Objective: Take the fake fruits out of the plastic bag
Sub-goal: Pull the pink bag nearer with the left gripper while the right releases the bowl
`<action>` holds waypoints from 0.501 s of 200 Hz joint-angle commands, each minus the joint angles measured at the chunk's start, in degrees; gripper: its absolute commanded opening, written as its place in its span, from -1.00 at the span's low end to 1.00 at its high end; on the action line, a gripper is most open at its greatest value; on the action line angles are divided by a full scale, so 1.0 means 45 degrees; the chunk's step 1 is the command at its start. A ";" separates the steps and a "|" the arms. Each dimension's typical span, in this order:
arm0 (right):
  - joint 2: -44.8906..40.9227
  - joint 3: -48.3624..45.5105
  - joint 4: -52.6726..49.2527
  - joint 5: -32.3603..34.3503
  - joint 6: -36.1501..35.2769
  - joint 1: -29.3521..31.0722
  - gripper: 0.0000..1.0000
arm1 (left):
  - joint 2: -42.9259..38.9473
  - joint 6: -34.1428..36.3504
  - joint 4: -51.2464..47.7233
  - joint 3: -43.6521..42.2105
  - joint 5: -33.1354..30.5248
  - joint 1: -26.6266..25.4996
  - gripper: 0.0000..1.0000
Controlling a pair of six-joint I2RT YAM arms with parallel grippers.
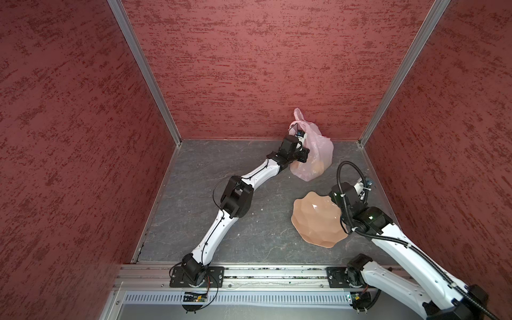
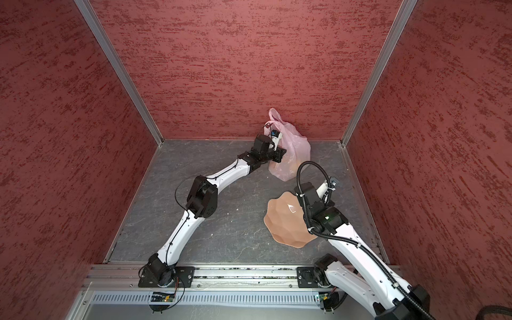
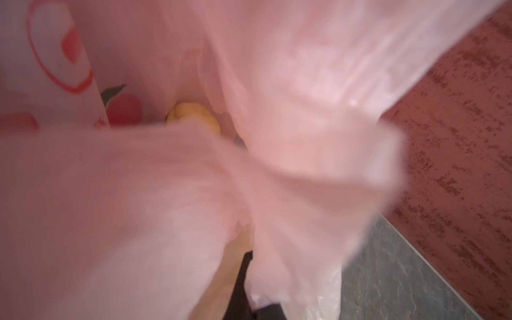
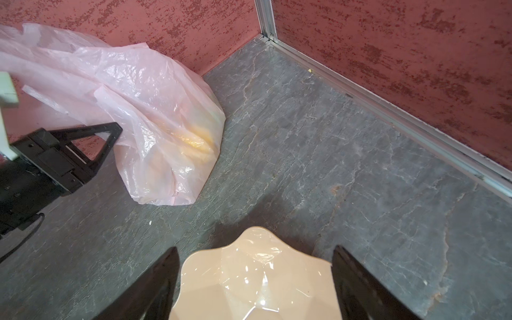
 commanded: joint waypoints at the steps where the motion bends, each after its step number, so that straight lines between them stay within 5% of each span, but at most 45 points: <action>1: 0.0356 0.0466 0.0871 -0.0274 -0.0640 -0.0145 0.73 | -0.1432 -0.0267 0.1016 -0.1429 0.0178 0.0322 -1.00; 100: 0.3534 0.2046 0.3584 -0.2215 -0.2436 -0.0158 0.68 | -0.7370 -0.0266 0.3761 -0.9871 0.0219 0.2404 -1.00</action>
